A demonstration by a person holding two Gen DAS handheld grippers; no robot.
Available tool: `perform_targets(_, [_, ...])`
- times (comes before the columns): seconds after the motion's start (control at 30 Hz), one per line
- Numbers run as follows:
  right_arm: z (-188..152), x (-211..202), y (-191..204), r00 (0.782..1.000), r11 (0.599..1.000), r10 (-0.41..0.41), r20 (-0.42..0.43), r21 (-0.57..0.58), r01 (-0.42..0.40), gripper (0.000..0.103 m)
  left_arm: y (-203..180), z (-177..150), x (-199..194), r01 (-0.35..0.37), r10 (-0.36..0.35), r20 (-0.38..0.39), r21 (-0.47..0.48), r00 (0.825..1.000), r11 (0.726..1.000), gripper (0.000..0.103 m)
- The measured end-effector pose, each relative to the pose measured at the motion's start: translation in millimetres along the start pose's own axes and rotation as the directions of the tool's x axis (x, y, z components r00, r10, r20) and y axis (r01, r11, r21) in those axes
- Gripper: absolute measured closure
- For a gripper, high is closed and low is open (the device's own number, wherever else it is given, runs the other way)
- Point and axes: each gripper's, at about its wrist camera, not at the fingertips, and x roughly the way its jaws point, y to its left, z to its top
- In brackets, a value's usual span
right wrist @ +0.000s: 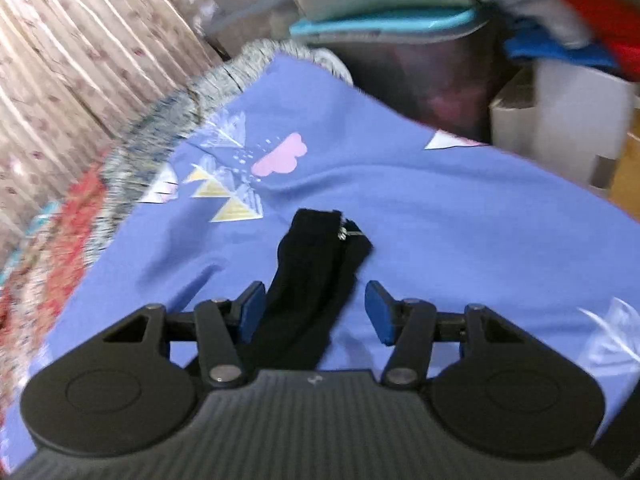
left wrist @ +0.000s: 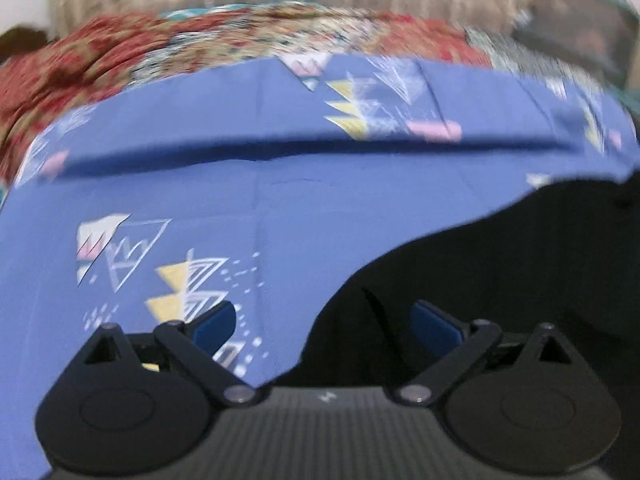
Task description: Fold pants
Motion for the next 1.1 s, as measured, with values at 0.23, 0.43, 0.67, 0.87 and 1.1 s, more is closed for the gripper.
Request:
perform_targets(0.23, [14,97,23,0.995,0.994,-0.092,-0.047,0.057,0.095,0.045,-11,3,46,0.037,-0.038,-0.104,-0.006,0.994,0.999,0.069])
perform_targets(0.43, [14,89,5,1.0,0.989,-0.02,-0.023,0.144,0.023,0.098,-32,6,28,-0.039,0.04,-0.033,0.05,0.999,0.998,0.094])
perform_targets(0.67, [27,-30,-37,0.984,0.971,0.154,0.086,0.17,-0.167,0.098,-21,-5,-69,-0.052,0.065,0.14,-0.095,0.988,0.994,0.095])
perform_targets(0.87, [1,-129,-106,0.973,0.962,0.19,0.134,0.173,-0.211,0.098,-24,-55,-163,0.019,0.007,0.227,-0.115,0.974,0.993,0.095])
perform_targets(1.1, [-85,-185,-233,0.984,0.929,0.133,0.122,0.33,-0.167,0.098,-52,-136,-221,0.058,-0.057,0.186,0.001,0.981,0.998,0.095])
